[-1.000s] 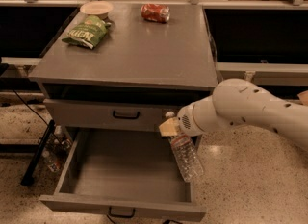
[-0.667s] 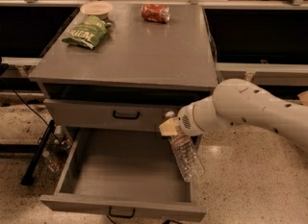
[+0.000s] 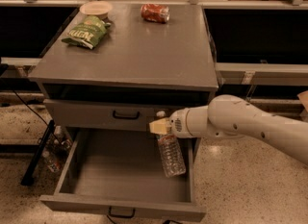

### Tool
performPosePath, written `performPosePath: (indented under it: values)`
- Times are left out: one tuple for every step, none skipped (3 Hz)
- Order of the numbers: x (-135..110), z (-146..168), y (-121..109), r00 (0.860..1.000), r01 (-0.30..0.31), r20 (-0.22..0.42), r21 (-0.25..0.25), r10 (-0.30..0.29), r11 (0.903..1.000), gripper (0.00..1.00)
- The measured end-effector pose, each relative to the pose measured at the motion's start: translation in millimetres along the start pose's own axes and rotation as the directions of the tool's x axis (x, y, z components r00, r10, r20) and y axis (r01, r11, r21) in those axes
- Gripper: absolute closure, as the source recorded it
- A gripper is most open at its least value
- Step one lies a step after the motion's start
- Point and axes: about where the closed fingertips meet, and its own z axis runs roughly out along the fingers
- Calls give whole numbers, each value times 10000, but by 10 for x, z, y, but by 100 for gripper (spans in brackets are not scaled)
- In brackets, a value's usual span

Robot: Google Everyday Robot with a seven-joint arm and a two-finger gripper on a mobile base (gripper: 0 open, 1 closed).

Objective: Place water bottle into middle drawer

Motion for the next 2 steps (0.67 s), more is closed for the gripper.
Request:
performPosePath:
  values:
    - [31, 167, 8, 9997, -73, 233, -317, 80, 9995, 100]
    - [28, 163, 8, 9997, -70, 236, -309, 77, 9995, 100]
